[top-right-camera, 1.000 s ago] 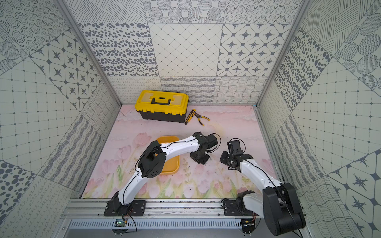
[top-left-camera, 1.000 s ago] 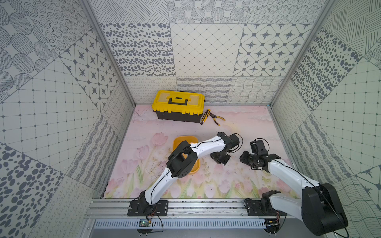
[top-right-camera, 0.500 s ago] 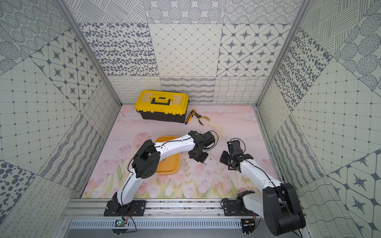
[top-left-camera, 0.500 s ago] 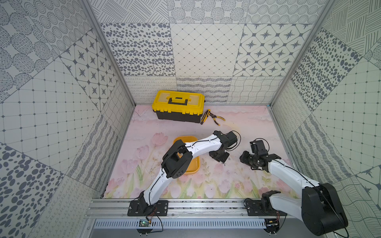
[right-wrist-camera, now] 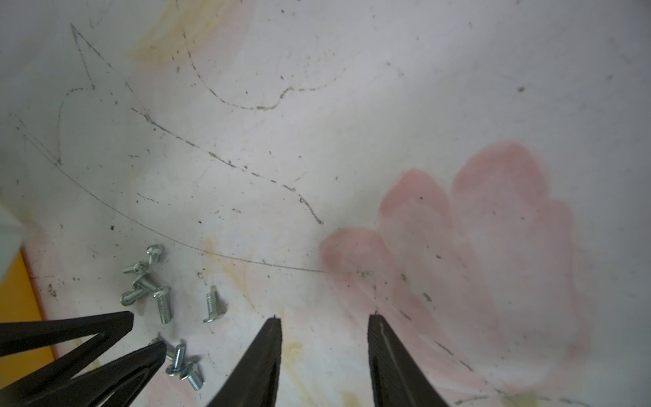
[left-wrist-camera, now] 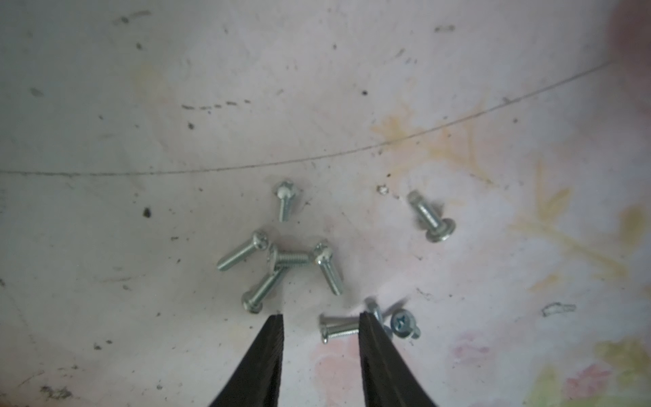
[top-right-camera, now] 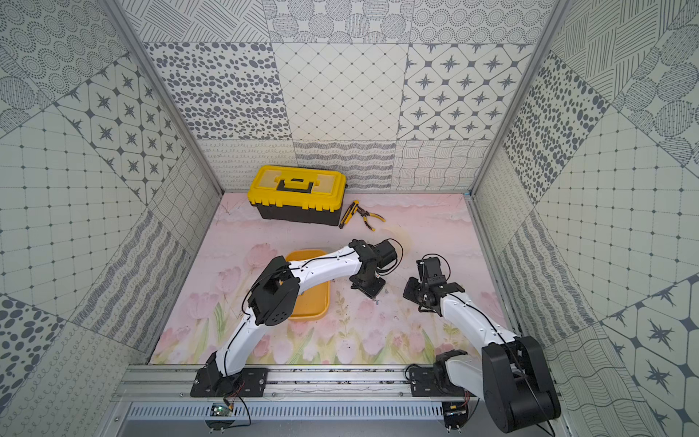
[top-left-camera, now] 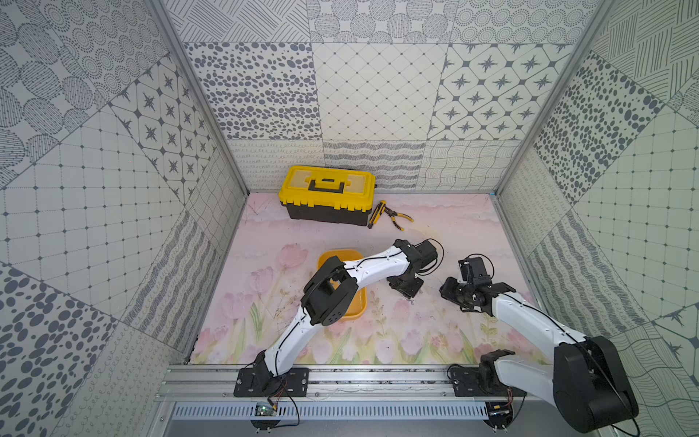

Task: Put the screws on the desktop into the storage box
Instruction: Adjust the screw at the center of the board.

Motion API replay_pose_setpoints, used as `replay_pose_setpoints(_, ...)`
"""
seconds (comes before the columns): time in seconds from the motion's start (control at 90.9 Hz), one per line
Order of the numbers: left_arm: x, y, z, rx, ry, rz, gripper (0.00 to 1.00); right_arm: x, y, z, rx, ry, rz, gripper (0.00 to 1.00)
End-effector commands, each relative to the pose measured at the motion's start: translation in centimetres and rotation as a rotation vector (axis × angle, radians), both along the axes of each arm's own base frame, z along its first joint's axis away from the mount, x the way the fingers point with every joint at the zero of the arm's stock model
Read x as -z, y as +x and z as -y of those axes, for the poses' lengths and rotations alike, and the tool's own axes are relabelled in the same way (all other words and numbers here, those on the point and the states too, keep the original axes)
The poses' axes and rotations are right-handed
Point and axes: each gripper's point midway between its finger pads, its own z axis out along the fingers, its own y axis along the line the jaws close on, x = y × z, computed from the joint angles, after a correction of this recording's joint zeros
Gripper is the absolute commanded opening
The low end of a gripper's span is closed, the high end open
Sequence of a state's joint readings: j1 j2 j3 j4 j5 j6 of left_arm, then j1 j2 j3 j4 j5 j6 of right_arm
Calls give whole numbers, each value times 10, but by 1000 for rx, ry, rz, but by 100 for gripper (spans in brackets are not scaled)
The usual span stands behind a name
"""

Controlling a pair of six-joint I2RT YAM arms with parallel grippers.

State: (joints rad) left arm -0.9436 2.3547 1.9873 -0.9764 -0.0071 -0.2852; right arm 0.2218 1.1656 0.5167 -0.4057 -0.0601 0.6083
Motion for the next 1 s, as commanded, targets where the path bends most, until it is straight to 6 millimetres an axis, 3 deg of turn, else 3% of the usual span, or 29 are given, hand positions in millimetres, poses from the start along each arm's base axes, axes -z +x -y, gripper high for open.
replay_pose_setpoints(0.0, 8, -2, -10, -28, 55, -28, 42, -6, 9, -1, -9, 1, 37, 45)
replay_pose_setpoints(0.231, 15, -6, -23, -68, 116, -44, 41, -7, 9, 0, -8, 0, 39, 45)
replay_pose_setpoints(0.649, 14, -37, -52, -105, 148, -116, 40, -7, 9, -1, -10, 2, 39, 46)
replay_pose_setpoints(0.825, 11, -41, -49, -114, 113, -122, 41, -6, 9, -1, -10, 2, 37, 46)
replay_pose_setpoints(0.991, -5, -39, -37, -113, 26, -100, 41, -5, 9, -1, -10, 1, 33, 46)
